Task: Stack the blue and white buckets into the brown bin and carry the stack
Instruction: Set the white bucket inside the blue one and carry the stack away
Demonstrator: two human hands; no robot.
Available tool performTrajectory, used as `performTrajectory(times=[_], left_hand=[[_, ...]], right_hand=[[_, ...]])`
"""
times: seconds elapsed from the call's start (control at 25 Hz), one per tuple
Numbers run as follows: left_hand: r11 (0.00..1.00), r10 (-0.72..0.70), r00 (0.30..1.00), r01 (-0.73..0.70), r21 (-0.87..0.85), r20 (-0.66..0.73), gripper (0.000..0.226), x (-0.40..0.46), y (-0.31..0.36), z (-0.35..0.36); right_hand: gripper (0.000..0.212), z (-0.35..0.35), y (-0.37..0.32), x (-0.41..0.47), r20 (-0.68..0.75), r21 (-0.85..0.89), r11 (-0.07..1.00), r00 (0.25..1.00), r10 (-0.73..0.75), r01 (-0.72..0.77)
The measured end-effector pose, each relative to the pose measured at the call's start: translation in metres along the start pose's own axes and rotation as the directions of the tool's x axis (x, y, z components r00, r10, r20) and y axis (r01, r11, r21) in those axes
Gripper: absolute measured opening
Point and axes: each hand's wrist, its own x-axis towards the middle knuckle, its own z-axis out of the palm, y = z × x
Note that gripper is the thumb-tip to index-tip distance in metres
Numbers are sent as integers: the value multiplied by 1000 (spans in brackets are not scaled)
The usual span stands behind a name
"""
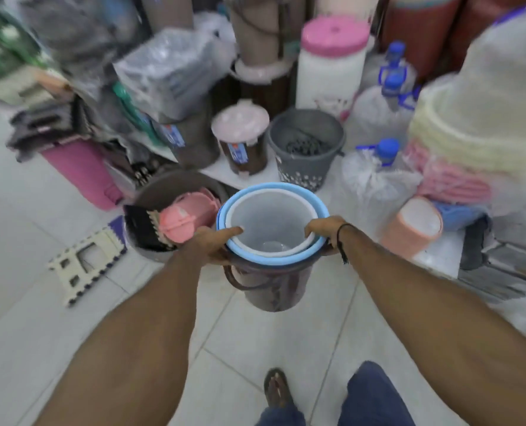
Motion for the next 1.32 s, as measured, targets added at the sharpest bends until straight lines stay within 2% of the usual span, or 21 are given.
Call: performTrajectory(times=[0.08,0.16,0.28,0.4,0.6,0.72,0.84,1.0,1.08,1.12,1.24,1.32], left_hand=[[994,99,995,-98,40,-28,44,-20,58,-33],[967,239,966,-228,111,-98,62,-34,117,-61],[906,409,905,-388,169,-118,63,-57,205,-78],[877,473,876,-459,142,-92,57,-67,279,-70],[886,459,886,-452,108,-62,62,-15,361,-19],[909,411,911,-407,90,-33,61,29,379,17],[932,358,928,-347,106,-101,63,74,389,45],[969,238,966,-230,88,-104,46,128,373,81],[985,169,979,-163,59,-116,41,157,352,98],[989,145,980,-140,43,-134,44,175,341,104],[985,118,983,-98,142,-138,76,257,298,124],[971,101,984,-65,229,-149,76,286,278,138]], right_hand=[[25,-12,-58,-28,8,-20,994,994,-105,105],[28,-31,-112,-47,-22,-9,978,978,-208,207],[32,-72,-188,-67,-93,0,942,938,-334,336],[28,-118,-247,-73,-182,17,911,897,-402,412],[47,-195,-307,-20,-310,-36,876,828,-467,481],[57,-217,-320,41,-333,-109,872,808,-485,478],[64,-227,-327,114,-270,-102,898,857,-440,429],[57,-215,-316,192,-216,-154,925,902,-373,346],[74,-201,-300,221,-227,-208,936,917,-328,283],[78,-193,-293,234,-228,-230,938,923,-311,260],[57,-175,-274,266,-226,-277,935,931,-288,222],[54,-168,-262,282,-225,-302,934,937,-267,193]])
